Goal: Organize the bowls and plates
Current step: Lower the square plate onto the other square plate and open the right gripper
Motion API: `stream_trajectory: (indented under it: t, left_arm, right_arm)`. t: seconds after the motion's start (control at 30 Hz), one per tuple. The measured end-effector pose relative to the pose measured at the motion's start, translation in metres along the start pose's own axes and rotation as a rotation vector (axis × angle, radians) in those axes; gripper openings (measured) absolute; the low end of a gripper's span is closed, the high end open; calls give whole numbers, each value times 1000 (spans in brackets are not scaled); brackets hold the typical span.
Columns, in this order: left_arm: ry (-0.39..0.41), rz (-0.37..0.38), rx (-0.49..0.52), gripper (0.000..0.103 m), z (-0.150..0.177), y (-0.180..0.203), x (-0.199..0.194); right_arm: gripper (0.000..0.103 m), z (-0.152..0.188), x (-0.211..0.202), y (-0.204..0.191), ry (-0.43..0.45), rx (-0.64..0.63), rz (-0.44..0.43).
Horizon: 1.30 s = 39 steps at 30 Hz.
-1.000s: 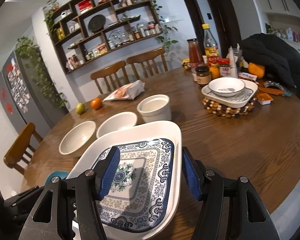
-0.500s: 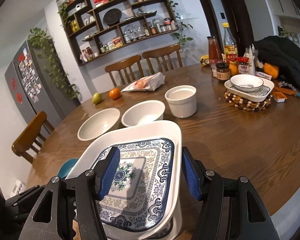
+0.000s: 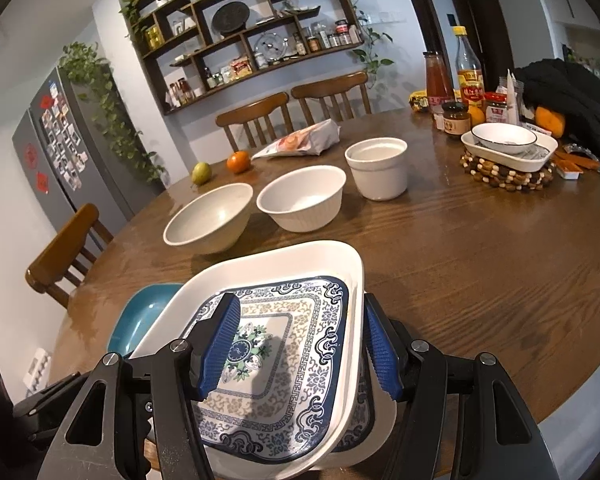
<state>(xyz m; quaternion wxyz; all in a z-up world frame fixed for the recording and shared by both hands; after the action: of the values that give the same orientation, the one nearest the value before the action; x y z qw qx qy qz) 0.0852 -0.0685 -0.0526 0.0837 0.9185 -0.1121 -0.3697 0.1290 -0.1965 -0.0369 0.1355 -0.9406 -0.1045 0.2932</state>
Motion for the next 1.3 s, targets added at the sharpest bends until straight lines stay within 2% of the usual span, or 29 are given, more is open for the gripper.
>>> stream_trajectory:
  t: [0.23,0.53,0.87,1.3]
  left_arm:
    - [-30,9,10,45,9,3,8]
    - [-74,27,-7,45,21,0,18]
    - [-76,19,4,45,23,1,19]
    - [-98,79,-10,46,23,-2,19]
  right_arm:
    - [64,9,4,9,-1,17,35]
    - [64,22,13,15,-38,22,38]
    - [64,26,20,16,-47,15,39]
    - [64,22,21,16,-32,16,44]
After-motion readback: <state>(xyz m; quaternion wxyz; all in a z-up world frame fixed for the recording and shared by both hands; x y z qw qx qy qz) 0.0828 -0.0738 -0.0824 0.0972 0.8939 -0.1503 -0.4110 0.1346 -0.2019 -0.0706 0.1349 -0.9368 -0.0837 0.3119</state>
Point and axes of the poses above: each gripper's, at about its wrist camera, not at the fingertips, and x roughly the way its jaws point, y to its right, z to its underside, the point moved 10 cm from there along x, roughly the way its jaws point
